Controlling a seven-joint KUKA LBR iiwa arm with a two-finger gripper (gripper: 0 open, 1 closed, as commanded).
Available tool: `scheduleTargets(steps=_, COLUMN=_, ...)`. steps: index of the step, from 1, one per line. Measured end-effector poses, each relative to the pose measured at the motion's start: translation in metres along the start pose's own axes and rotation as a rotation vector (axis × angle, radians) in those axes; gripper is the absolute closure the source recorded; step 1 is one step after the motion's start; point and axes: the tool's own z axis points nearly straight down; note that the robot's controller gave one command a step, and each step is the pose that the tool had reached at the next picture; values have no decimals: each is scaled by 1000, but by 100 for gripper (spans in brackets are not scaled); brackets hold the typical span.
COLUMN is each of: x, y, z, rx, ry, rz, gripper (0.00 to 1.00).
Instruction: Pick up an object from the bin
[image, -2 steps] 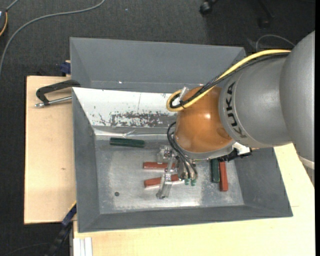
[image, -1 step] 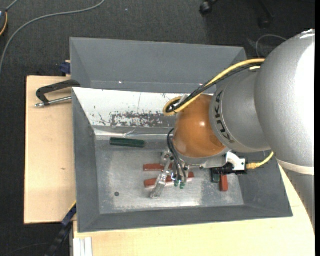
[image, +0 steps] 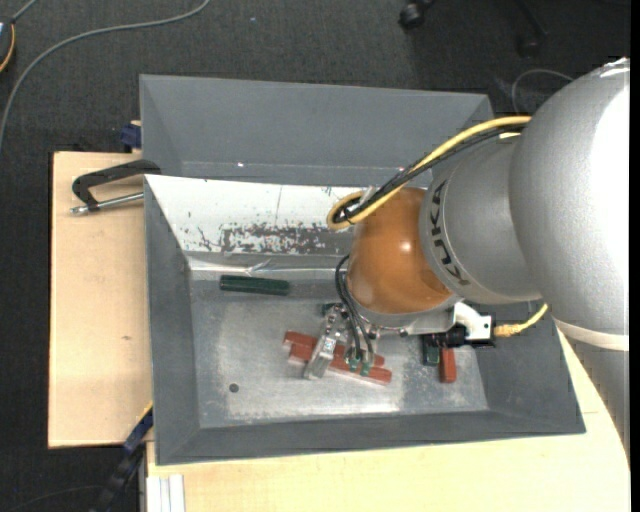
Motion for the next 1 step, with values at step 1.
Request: scheduleTargets(steps=1, x=8, y=1, z=-137, rx=-1, ry=-6, rz=-189, gripper=100)
